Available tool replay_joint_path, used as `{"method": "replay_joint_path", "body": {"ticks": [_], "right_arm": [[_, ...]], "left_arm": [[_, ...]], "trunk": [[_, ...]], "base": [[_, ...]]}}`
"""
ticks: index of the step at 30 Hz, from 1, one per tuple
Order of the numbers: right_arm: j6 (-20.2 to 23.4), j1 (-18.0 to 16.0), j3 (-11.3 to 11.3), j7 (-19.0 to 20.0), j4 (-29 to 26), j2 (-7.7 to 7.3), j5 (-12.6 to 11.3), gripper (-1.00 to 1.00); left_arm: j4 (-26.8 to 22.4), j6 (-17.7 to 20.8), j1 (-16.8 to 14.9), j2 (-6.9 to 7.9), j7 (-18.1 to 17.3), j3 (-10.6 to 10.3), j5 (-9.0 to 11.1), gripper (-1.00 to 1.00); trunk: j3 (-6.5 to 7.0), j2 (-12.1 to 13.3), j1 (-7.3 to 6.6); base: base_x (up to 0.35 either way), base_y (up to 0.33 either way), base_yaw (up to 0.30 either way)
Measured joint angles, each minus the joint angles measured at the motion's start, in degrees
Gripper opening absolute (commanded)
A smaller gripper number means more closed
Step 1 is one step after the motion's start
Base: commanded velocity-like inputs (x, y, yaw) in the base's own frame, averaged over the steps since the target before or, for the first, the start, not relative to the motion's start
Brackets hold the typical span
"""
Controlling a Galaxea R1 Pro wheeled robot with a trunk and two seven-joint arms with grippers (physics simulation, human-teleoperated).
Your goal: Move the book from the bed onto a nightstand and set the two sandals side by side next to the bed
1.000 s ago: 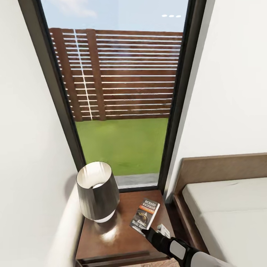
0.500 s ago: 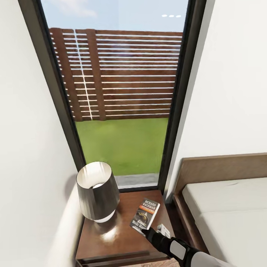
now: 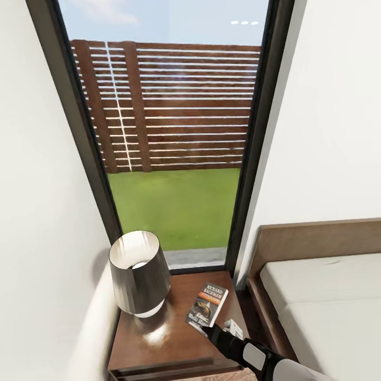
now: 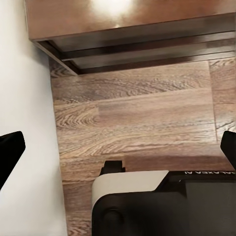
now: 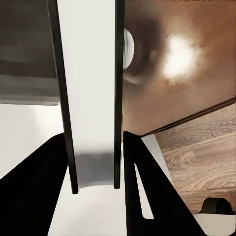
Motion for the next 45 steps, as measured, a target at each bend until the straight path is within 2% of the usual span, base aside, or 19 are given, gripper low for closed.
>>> {"method": "replay_joint_path", "body": {"ticks": [9,45], "right_arm": [[-0.2,0.0,0.0,1.2,0.0,-0.02,0.0,-1.00],[-0.2,0.1,0.1,1.4,0.0,0.16,0.1,-1.00]], "left_arm": [[0.0,0.0,0.0,0.00,0.0,0.0,-0.1,1.00],[0.0,0.1,0.0,-0.04,0.0,0.0,0.0,1.00]], "trunk": [[0.00,0.0,0.00],[-0.01,0.0,0.00]], "base": [[0.000,0.000,0.000],[0.006,-0.011,0.001]]}}
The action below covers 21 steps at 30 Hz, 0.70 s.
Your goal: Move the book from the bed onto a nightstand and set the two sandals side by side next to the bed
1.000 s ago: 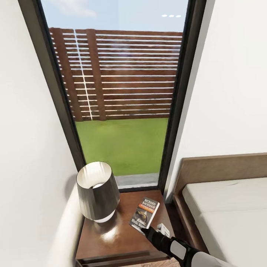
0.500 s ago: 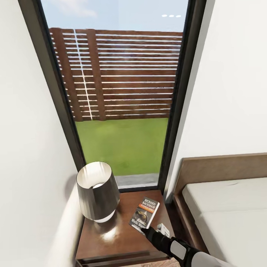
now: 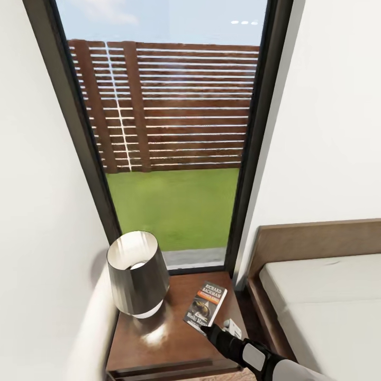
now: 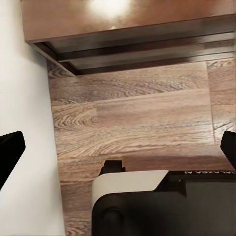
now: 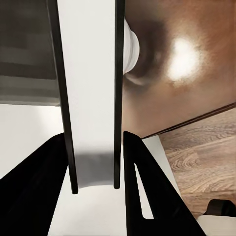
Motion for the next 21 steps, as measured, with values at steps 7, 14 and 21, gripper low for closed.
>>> {"method": "replay_joint_path", "body": {"ticks": [7,14,21], "right_arm": [[0.0,0.0,0.1,0.0,0.0,0.07,0.0,-1.00],[0.0,0.0,0.2,0.0,0.0,0.07,0.0,-1.00],[0.0,0.0,0.3,0.1,0.0,0.14,0.1,-1.00]], "left_arm": [[0.0,0.0,0.0,0.04,0.0,0.0,0.0,1.00],[0.0,0.0,0.0,0.04,-0.1,0.1,0.0,1.00],[0.0,0.0,0.0,0.04,-0.1,0.1,0.0,1.00]], "trunk": [[-0.21,0.0,0.00],[-0.50,0.0,0.00],[-0.58,0.0,0.00]], "base": [[0.006,-0.012,0.118],[0.002,-0.003,0.137],[0.000,-0.001,0.034]]}}
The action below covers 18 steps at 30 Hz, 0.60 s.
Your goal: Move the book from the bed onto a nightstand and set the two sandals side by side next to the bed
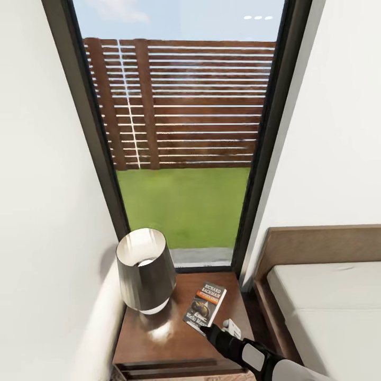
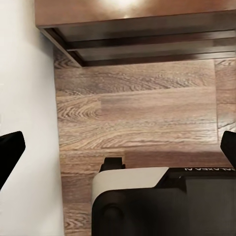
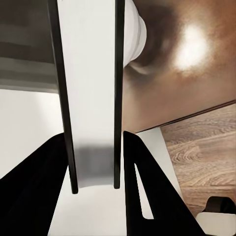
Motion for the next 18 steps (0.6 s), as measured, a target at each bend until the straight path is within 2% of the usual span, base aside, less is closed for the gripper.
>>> {"method": "replay_joint_path", "body": {"ticks": [18], "right_arm": [[0.0,0.0,-0.1,0.1,0.0,-0.38,0.0,-1.00]], "left_arm": [[0.0,-0.1,0.0,0.00,0.0,0.1,-0.1,1.00]], "trunk": [[-0.02,0.0,0.00]], "base": [[0.000,0.000,0.004]]}}
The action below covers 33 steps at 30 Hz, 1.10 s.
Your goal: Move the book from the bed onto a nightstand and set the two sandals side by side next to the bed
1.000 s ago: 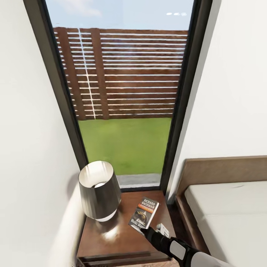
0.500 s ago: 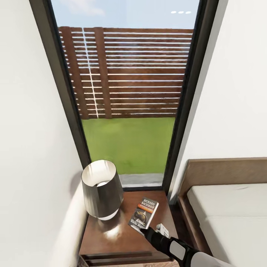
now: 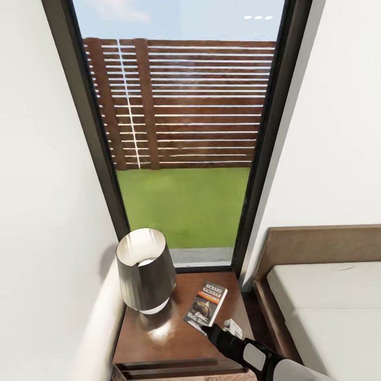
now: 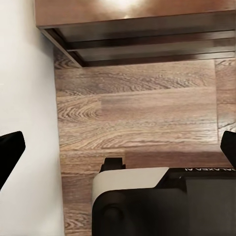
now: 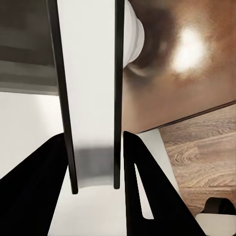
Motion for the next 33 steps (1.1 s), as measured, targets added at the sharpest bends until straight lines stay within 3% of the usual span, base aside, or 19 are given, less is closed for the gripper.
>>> {"method": "replay_joint_path", "body": {"ticks": [14,21,33], "right_arm": [[0.6,-1.7,-0.3,-0.1,0.0,-1.21,-0.1,-1.00],[0.8,-3.1,-0.2,-0.2,0.0,-1.75,0.0,-1.00],[0.9,-4.5,-0.3,-0.3,-0.1,-3.21,-0.3,-1.00]], "left_arm": [[0.0,0.0,0.0,-0.07,-0.1,-0.1,0.1,1.00],[0.0,0.0,0.0,-0.08,-0.1,-0.1,0.1,1.00],[0.0,-0.1,0.0,-0.08,0.0,-0.1,0.1,1.00]], "trunk": [[0.00,0.0,0.00],[-1.26,-2.8,1.54],[-1.26,-2.8,1.54]], "base": [[0.000,0.000,0.000],[0.000,0.000,0.000],[0.000,0.000,0.000]]}}
